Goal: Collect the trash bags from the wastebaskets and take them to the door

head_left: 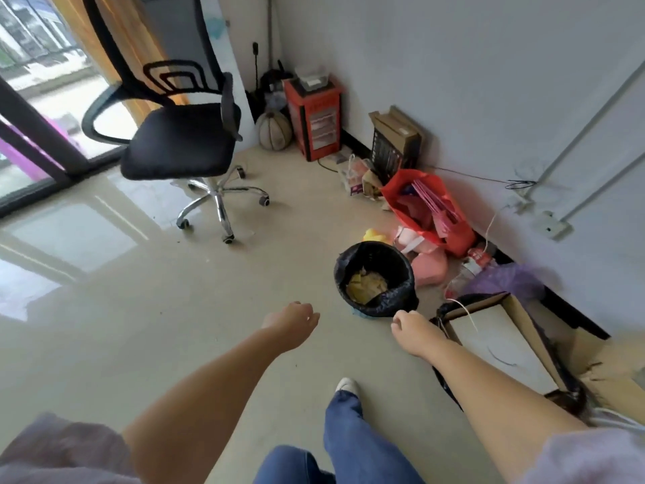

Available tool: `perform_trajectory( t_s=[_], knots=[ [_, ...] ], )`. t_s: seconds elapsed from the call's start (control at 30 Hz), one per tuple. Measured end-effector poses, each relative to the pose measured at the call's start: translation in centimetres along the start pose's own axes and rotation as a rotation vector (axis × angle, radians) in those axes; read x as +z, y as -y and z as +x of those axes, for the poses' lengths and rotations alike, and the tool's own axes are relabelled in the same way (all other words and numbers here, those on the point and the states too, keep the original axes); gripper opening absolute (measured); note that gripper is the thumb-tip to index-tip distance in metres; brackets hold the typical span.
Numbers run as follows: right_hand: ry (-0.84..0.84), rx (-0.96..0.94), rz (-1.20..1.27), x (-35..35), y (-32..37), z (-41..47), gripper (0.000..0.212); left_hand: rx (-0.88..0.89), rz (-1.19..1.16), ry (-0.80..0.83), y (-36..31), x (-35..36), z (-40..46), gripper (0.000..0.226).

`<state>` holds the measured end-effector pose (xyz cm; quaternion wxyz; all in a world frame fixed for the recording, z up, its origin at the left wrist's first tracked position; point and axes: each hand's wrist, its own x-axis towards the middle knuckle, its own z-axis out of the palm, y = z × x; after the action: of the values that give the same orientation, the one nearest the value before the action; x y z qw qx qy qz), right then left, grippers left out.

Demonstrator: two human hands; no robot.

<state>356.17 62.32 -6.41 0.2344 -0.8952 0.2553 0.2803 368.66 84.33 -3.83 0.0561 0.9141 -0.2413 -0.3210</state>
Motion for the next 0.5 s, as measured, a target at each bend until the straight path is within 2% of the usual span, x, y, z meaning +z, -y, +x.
perform_trajectory(
  t_s=[0.23,0.4,0.5],
  knots=[
    [-0.043,0.131,0.148,2.5,0.5,9.7,0.032,0.068,-0.011,0.108,2.9,2.4,12.8,0.039],
    [-0.107,0.28,0.378,9.9,-2.2,18.5,0.026,0.103,-0.071,0.136,4.9,9.0,23.6,0.038],
    [-0.152,0.334,0.485,15.2,-4.2,23.4,0.029,0.112,-0.138,0.136,5.6,13.9,29.5,0.034]
  ],
)
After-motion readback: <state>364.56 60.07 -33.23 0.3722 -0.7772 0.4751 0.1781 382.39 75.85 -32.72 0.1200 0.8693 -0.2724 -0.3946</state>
